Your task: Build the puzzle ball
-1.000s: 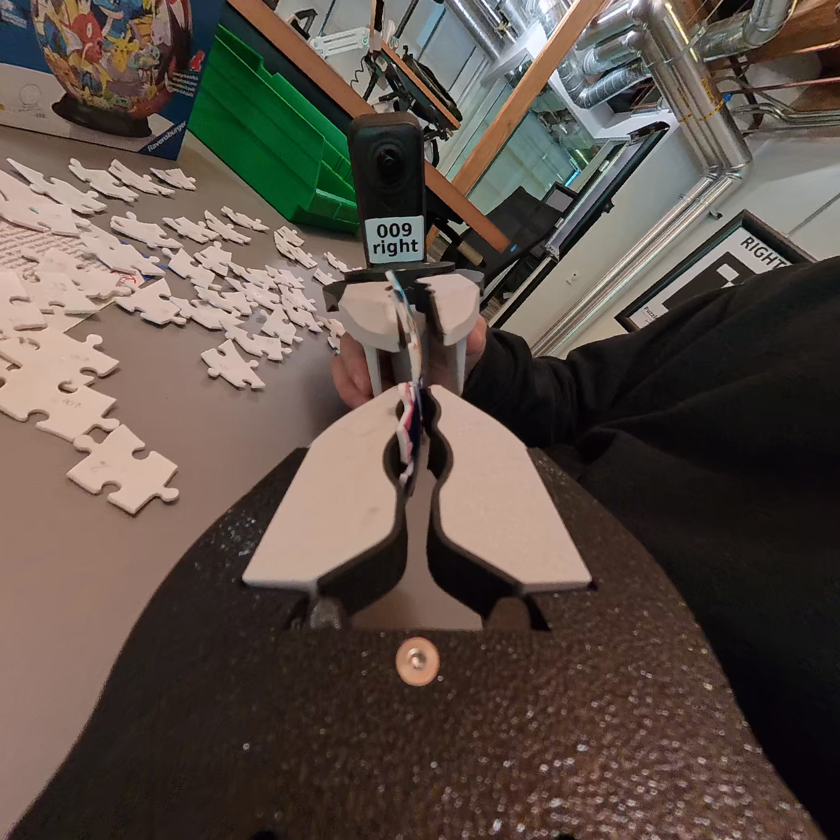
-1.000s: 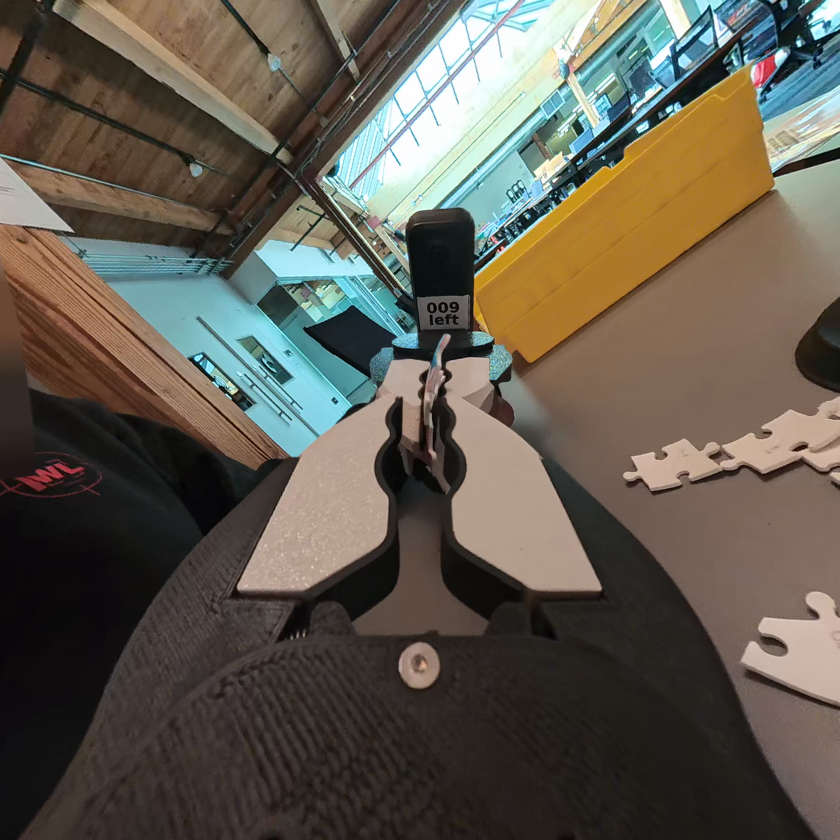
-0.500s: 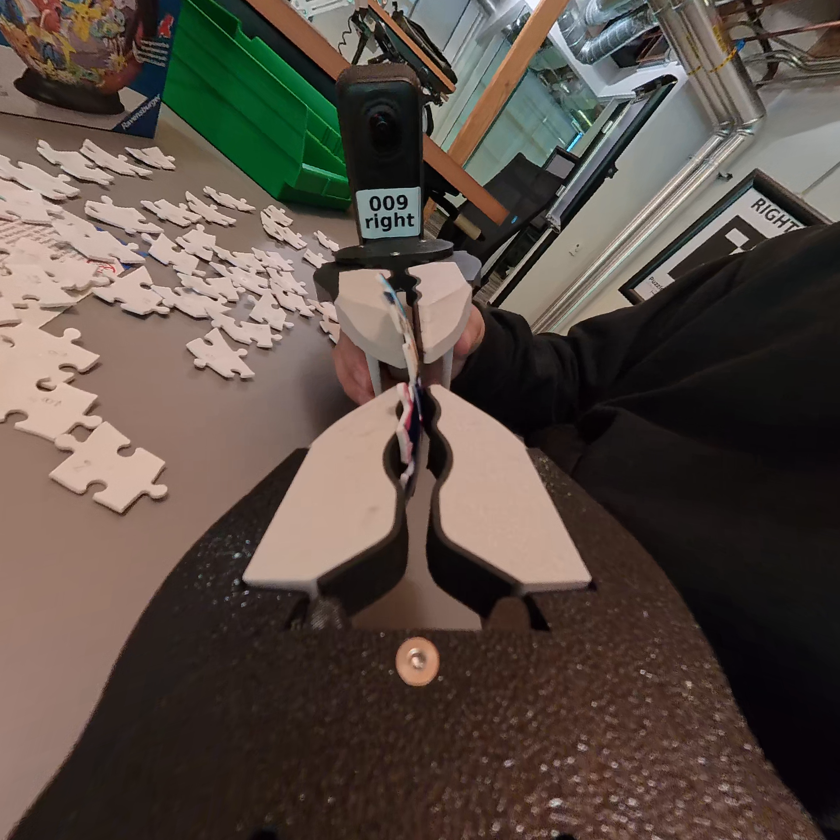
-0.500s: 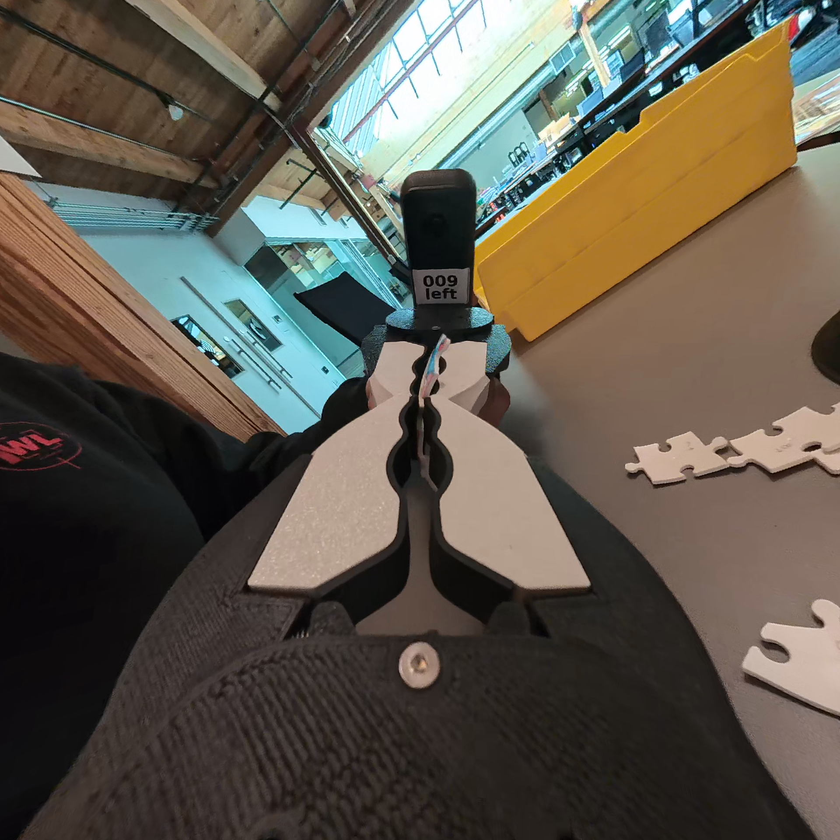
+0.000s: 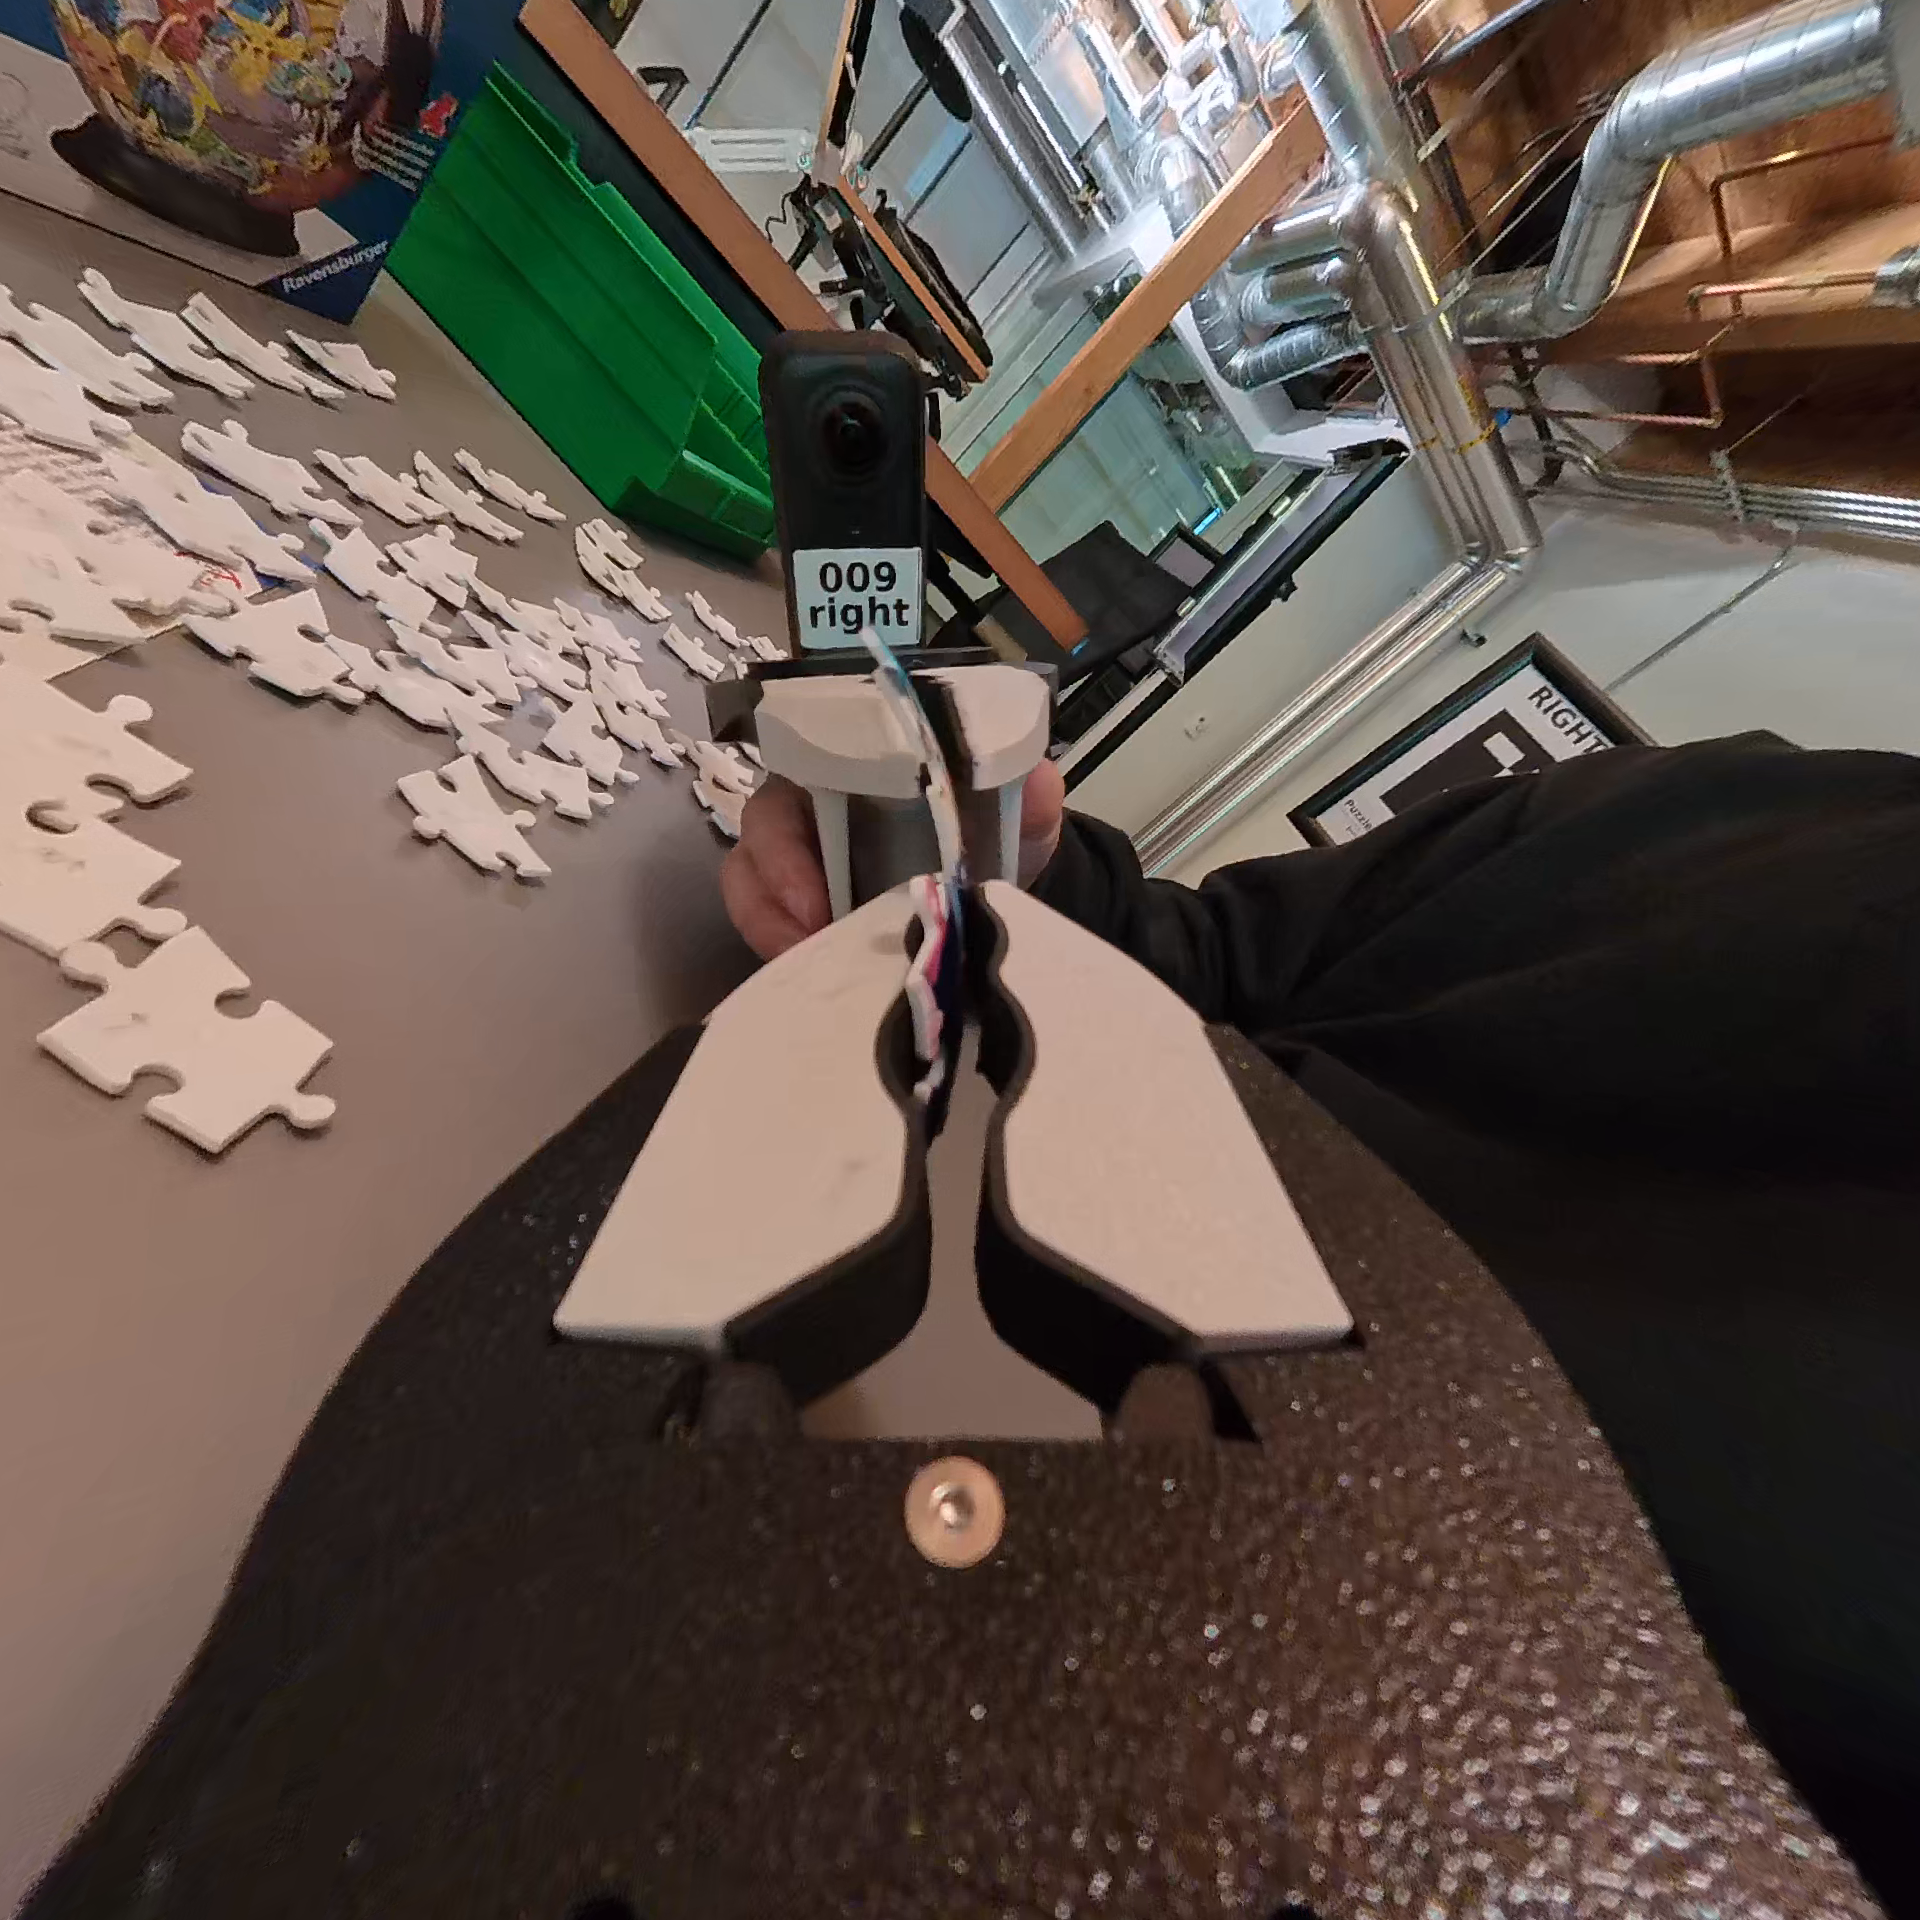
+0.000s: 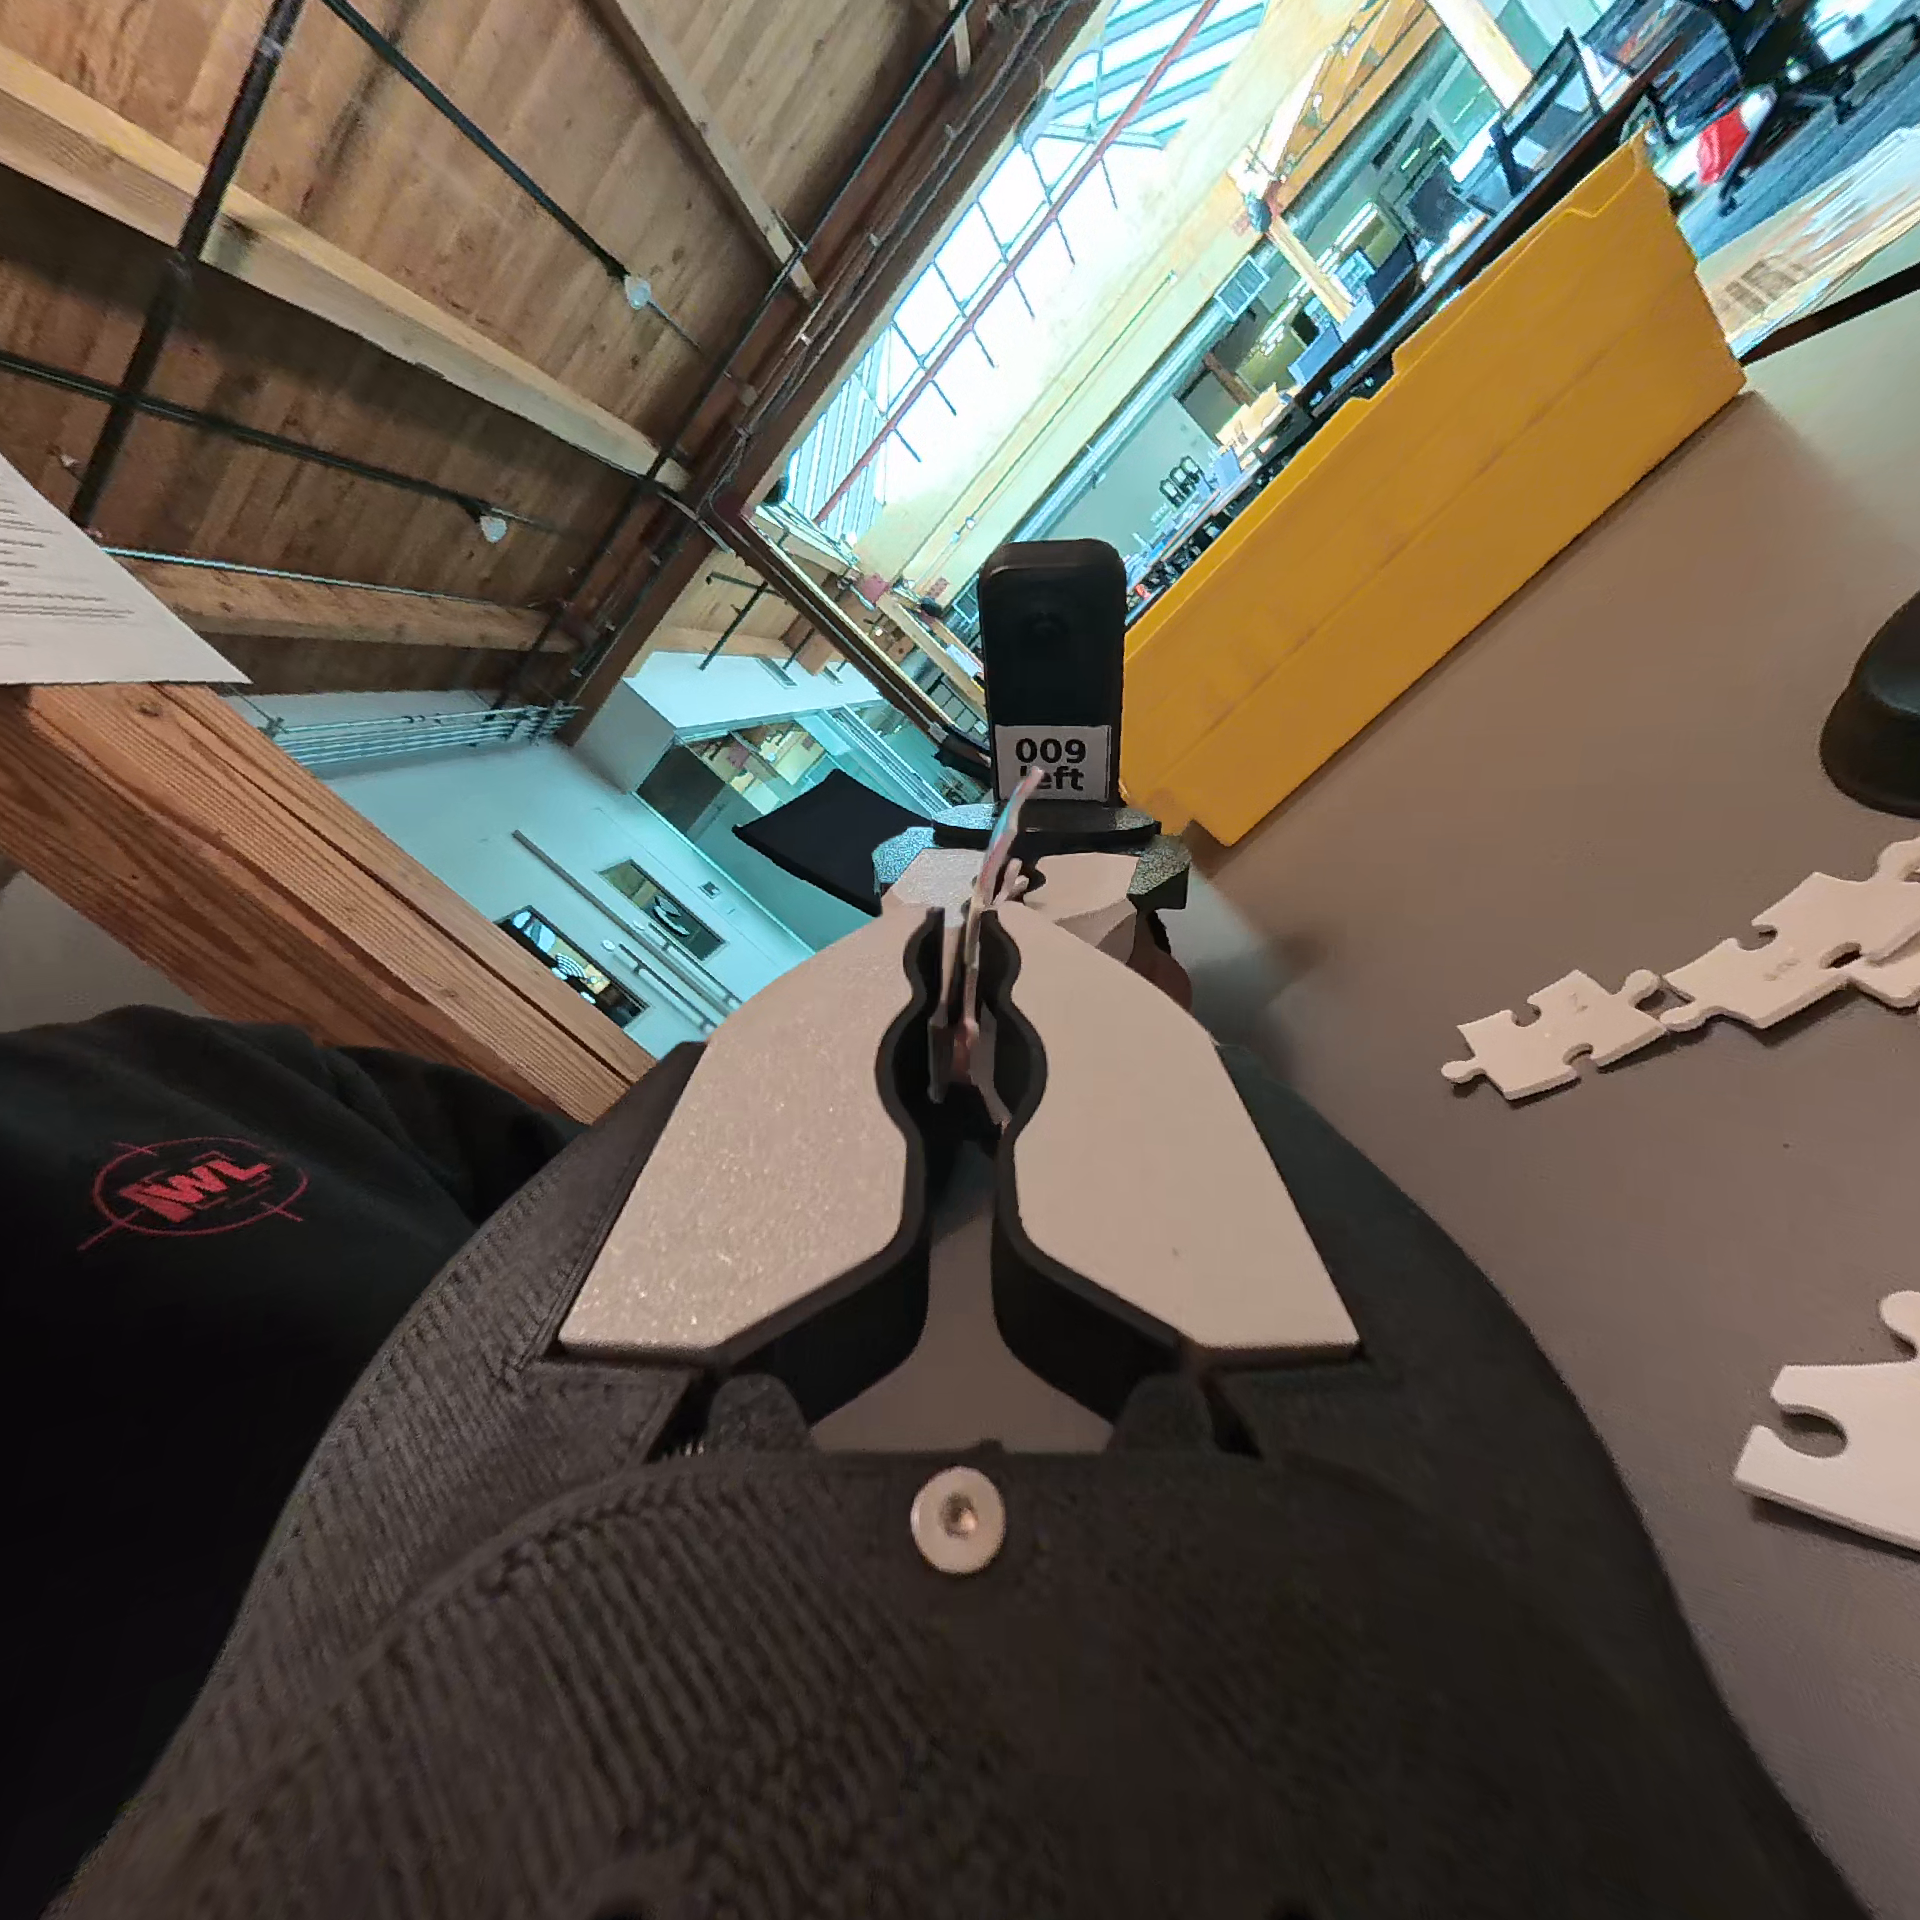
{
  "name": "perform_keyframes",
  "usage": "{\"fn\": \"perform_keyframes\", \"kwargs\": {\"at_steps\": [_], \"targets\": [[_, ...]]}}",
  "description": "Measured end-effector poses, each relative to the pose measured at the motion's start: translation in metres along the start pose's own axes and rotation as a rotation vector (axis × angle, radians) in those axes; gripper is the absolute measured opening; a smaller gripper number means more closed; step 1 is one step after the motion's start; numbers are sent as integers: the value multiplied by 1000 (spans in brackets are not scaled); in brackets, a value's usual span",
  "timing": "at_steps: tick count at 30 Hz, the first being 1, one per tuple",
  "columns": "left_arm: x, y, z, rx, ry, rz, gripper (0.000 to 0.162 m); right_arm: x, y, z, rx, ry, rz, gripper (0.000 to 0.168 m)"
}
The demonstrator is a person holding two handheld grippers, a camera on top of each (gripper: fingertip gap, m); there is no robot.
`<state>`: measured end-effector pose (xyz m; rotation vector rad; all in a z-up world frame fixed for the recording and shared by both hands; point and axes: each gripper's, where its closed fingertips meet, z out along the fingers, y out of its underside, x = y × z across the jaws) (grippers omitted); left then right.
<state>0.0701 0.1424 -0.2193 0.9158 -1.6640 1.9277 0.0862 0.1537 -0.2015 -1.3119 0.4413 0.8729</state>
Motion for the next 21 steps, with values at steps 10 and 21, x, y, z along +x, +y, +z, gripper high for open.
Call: {"fn": "perform_keyframes", "kwargs": {"at_steps": [10,21], "targets": [[-2,4,2,-25,-21,1,3,2,9,4,-60,28,-62,2],[-4,1,1,-25,-69,82,8,-1,2,1,-29,-5,-11,2]]}}
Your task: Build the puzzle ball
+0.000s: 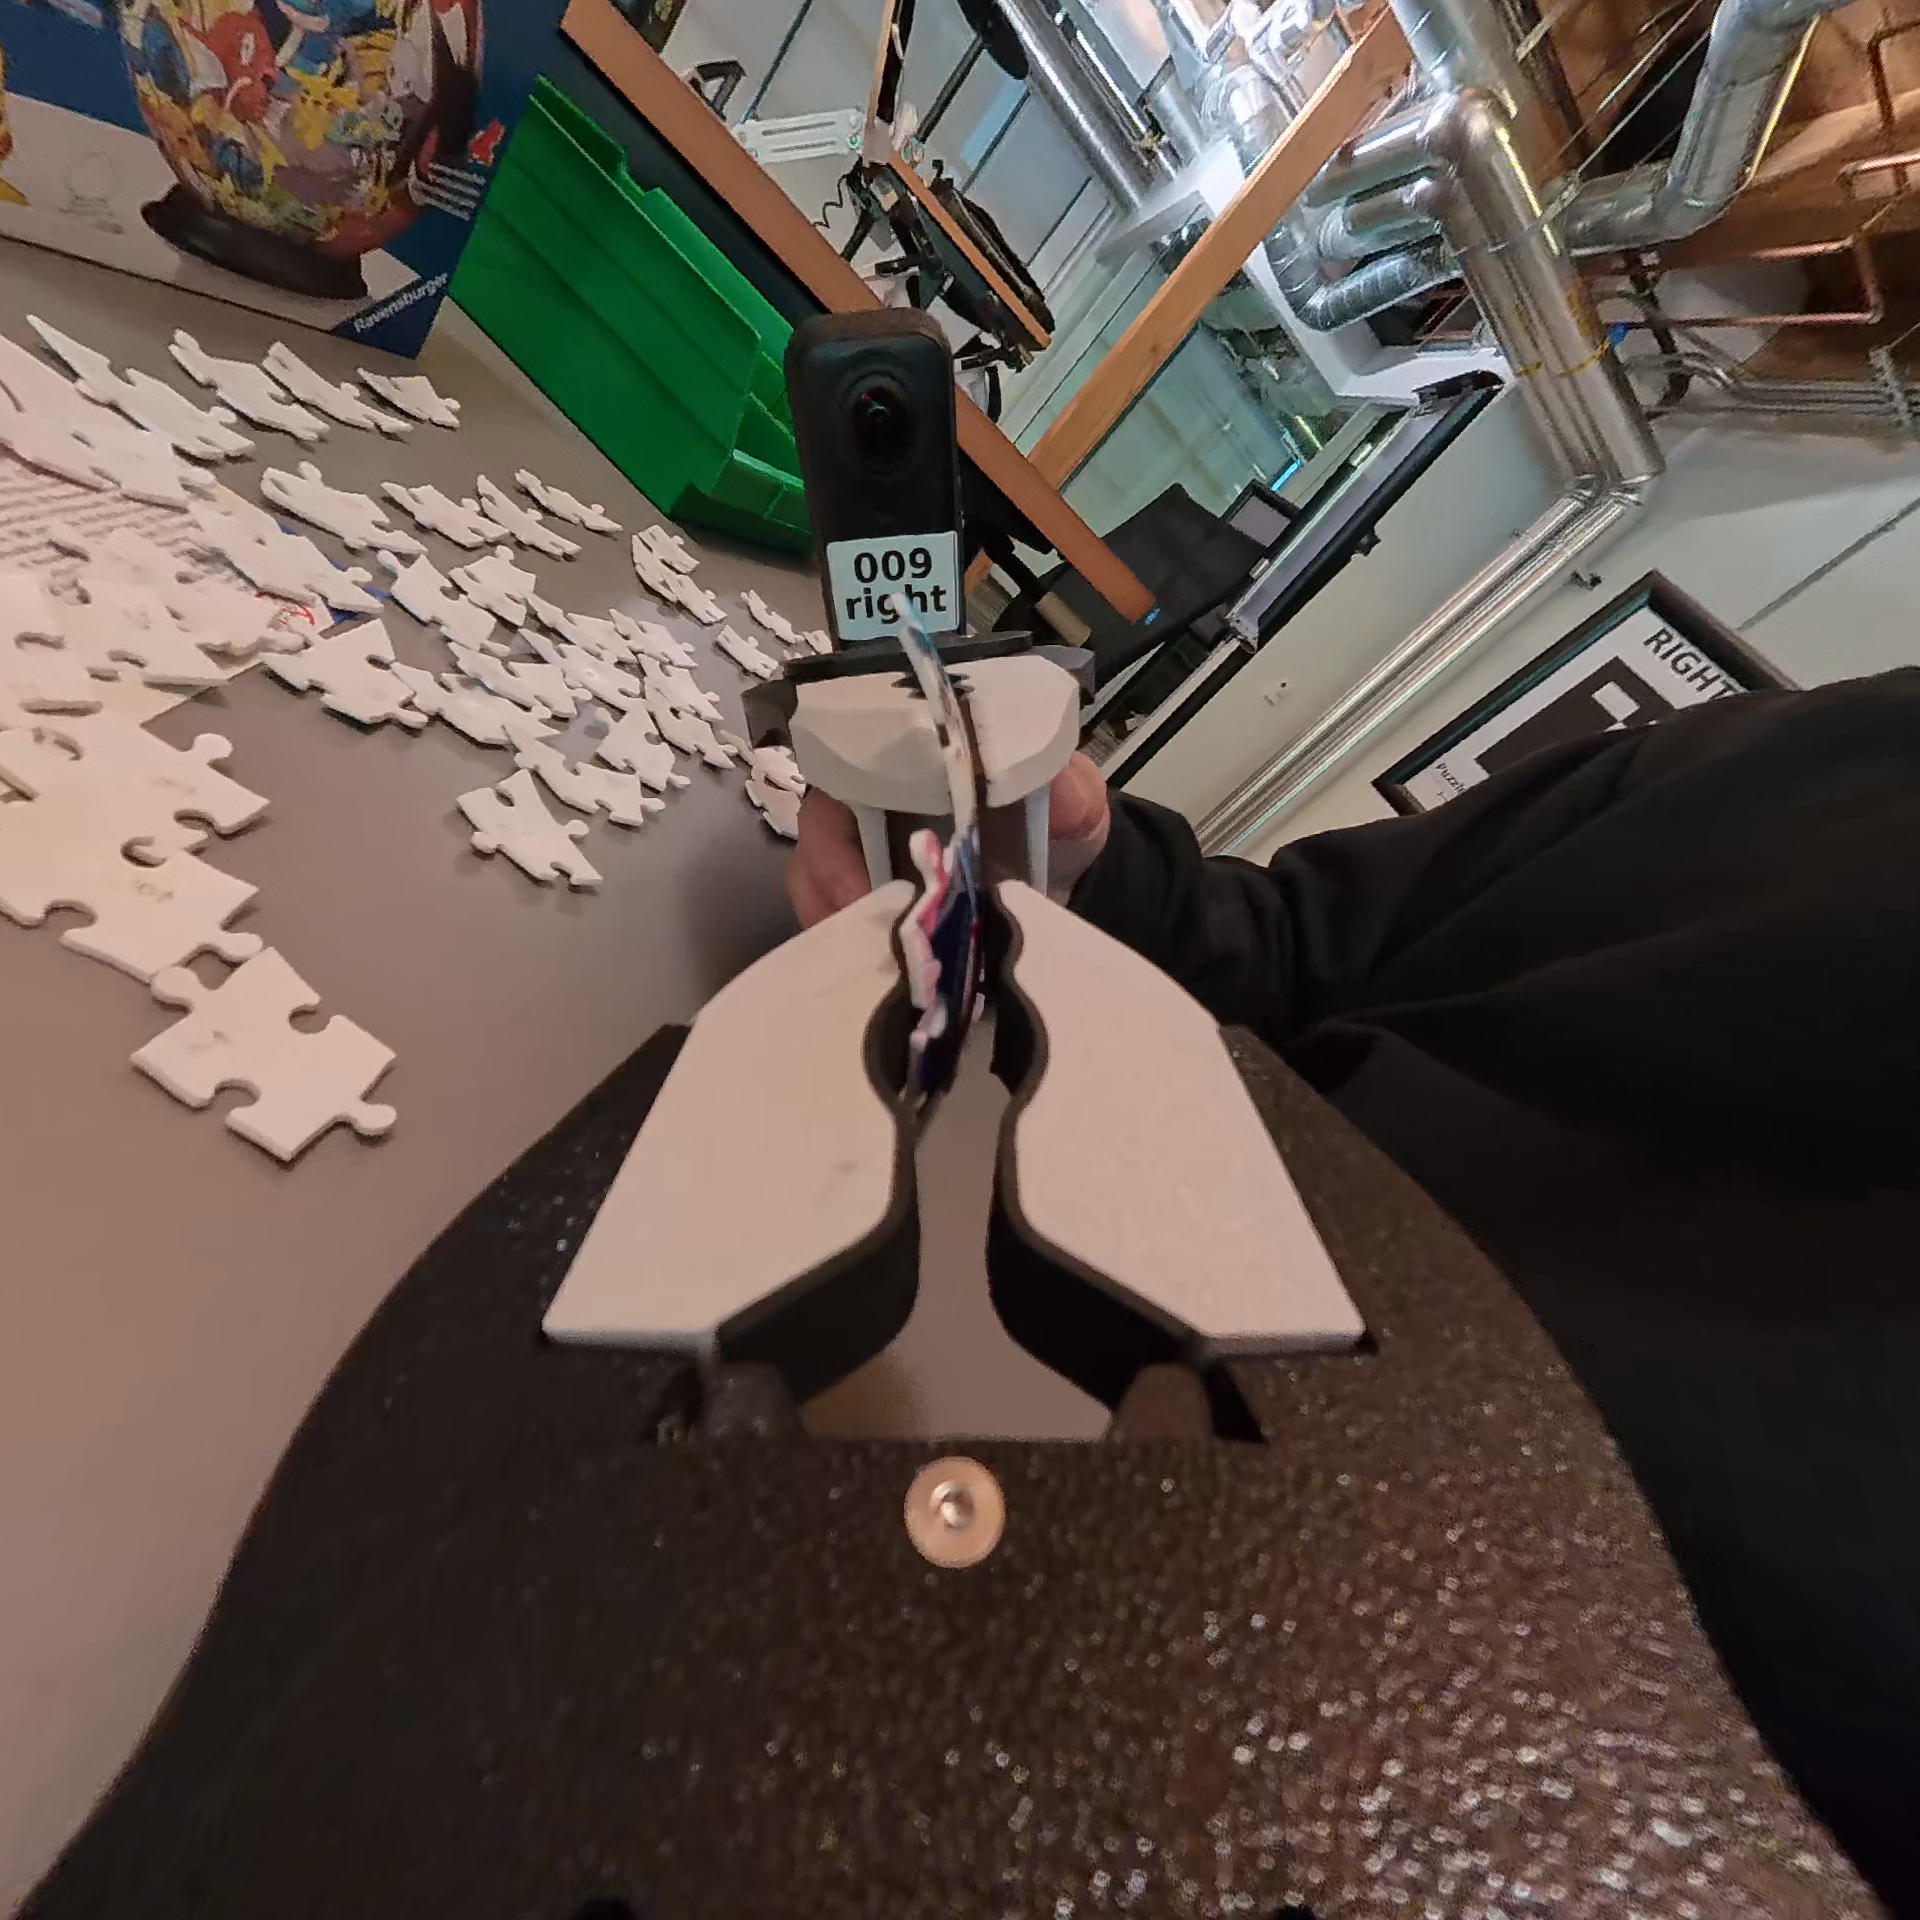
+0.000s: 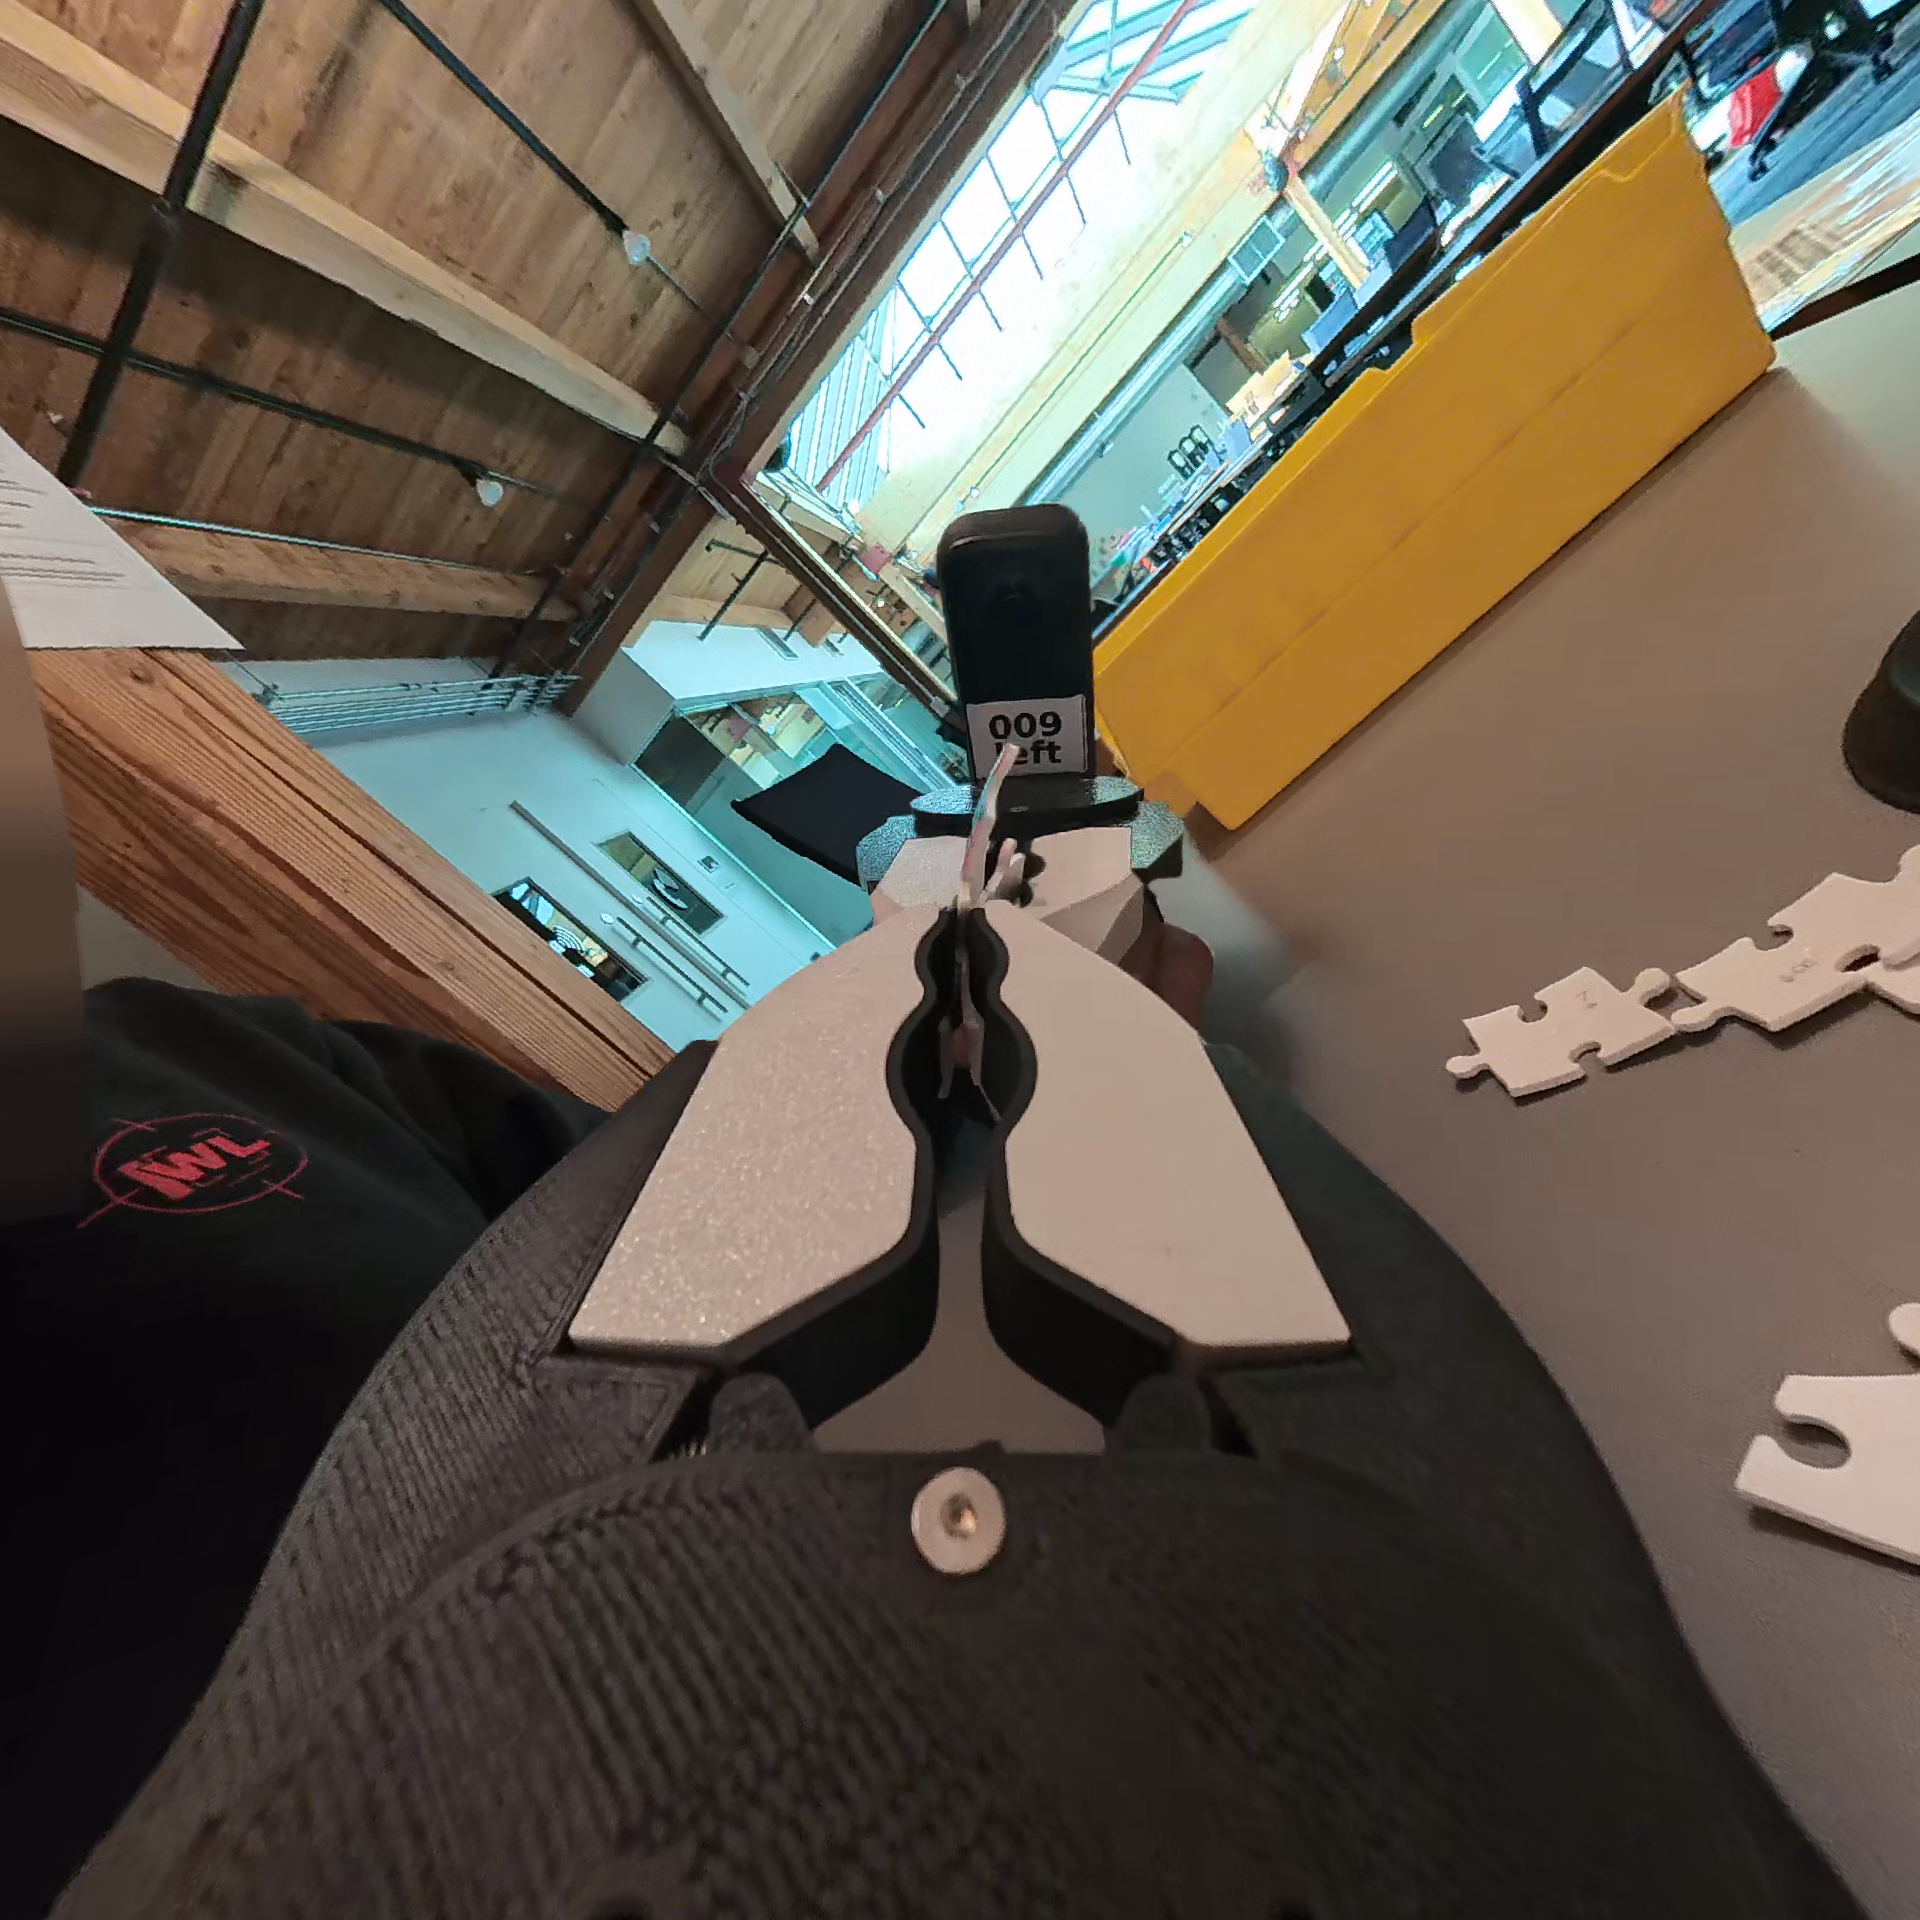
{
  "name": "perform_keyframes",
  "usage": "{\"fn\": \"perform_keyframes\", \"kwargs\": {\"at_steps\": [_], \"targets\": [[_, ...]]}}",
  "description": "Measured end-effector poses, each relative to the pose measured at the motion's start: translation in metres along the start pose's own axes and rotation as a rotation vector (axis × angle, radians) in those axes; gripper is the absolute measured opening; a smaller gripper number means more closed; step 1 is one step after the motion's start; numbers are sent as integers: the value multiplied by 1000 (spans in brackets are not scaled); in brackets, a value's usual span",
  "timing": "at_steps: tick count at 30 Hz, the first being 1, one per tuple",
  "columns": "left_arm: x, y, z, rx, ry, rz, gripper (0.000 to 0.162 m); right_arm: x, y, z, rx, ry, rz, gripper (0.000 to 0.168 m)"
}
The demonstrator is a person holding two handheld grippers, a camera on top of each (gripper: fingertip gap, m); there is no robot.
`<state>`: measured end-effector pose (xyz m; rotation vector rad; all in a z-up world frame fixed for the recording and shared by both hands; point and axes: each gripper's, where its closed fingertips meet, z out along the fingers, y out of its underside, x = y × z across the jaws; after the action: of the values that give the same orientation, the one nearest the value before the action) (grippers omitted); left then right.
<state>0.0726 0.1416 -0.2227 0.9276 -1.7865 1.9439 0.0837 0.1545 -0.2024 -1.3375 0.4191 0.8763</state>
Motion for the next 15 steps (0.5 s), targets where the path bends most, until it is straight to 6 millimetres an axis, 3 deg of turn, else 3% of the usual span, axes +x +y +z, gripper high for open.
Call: {"fn": "perform_keyframes", "kwargs": {"at_steps": [15], "targets": [[0,3,0,-19,5,2,2,3,2,-2,-6,5,1,2]]}}
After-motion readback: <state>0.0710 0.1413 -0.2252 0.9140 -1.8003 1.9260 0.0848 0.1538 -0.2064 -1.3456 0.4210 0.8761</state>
